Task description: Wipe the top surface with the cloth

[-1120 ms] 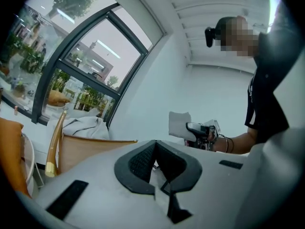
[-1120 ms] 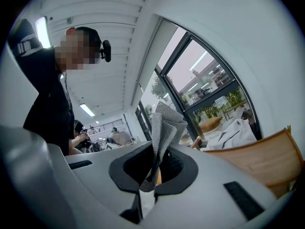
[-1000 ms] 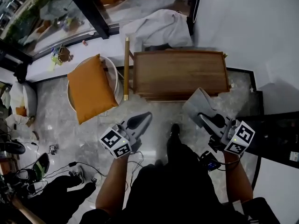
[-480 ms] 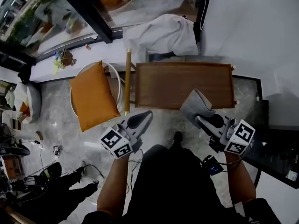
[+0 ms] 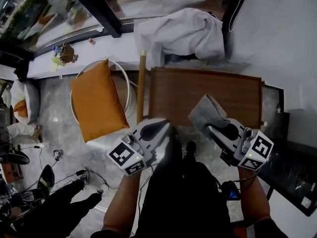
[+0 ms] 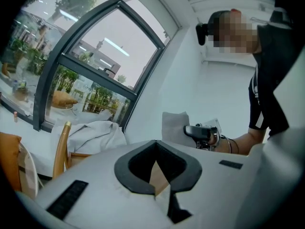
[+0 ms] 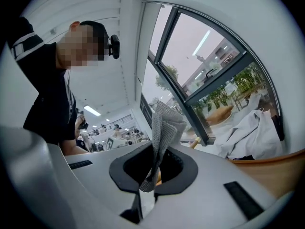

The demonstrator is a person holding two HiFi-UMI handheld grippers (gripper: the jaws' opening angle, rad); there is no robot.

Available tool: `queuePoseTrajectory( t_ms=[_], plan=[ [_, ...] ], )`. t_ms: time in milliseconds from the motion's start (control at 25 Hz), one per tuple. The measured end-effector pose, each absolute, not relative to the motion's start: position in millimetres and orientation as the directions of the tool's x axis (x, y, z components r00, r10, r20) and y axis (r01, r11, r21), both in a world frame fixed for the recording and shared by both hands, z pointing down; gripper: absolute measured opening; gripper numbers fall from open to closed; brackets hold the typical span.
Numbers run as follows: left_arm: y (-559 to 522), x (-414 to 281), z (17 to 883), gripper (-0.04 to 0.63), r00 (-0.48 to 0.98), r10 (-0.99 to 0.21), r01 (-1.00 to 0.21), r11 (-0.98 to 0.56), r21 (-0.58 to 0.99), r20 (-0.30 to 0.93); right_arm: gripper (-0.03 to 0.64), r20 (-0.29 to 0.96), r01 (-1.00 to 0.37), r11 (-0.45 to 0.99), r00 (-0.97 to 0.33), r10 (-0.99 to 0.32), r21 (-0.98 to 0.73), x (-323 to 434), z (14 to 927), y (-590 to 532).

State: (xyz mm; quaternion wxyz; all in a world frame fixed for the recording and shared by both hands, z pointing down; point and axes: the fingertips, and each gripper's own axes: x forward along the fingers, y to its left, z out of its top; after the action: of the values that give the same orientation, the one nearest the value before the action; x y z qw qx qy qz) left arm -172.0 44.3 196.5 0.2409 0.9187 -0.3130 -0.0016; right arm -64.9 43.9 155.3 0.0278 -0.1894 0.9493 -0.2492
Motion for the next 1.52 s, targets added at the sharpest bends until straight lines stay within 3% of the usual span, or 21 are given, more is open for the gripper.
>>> queuePoseTrajectory(
  t_ms=[720, 1120, 1520],
  plan=[
    [-43, -237, 253, 0.011, 0.718, -0.668, -0.67, -0.587, 0.454, 0.196, 0.028, 0.082, -0.3, 0.818, -0.951, -0.299, -0.49, -160, 243, -59],
    [-72, -241, 287, 0.011, 0.551, -0.778, -0.817, -0.43, 0.384, 0.301, 0.028, 0.148, -0.298, 0.816, -0.955, -0.258, -0.495, -189, 309, -98],
    [-89, -222, 308, 0.011, 0.499, -0.798, -0.848, -0.369, 0.381, 0.337, 0.028, 0.195, -0.26, 0.754, -0.965, -0.177, -0.603, -226, 371, -125]
  ],
)
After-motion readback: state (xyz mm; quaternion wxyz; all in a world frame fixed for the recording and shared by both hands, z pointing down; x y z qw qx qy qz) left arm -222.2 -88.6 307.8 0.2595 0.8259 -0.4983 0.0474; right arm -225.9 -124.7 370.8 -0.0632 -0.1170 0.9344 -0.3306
